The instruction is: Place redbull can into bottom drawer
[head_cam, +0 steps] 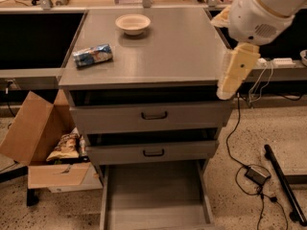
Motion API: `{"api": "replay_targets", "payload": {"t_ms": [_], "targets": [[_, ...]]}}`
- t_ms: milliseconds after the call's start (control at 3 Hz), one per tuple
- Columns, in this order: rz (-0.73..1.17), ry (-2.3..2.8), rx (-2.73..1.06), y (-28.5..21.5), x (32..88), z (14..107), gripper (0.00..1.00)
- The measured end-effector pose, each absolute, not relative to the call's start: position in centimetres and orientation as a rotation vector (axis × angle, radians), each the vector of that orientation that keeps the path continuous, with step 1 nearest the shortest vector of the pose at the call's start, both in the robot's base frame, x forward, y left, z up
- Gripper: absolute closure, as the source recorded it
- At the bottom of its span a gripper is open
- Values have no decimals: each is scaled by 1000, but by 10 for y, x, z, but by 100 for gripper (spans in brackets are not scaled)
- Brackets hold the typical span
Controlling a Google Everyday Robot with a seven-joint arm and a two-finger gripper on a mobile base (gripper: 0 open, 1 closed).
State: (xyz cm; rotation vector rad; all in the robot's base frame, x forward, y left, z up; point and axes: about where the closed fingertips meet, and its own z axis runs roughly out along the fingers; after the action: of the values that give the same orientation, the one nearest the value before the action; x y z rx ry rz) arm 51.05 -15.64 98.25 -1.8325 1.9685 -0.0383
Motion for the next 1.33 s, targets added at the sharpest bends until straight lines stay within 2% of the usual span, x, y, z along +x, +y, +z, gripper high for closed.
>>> {"api": "replay_targets", "payload": {"t_ms": [667,1000,1333], "targets": [[283,1817,-1834,-67,577,941,0],[283,1817,-1834,-67,577,941,0],[275,1796,-1849,-51,618,929,0]]}}
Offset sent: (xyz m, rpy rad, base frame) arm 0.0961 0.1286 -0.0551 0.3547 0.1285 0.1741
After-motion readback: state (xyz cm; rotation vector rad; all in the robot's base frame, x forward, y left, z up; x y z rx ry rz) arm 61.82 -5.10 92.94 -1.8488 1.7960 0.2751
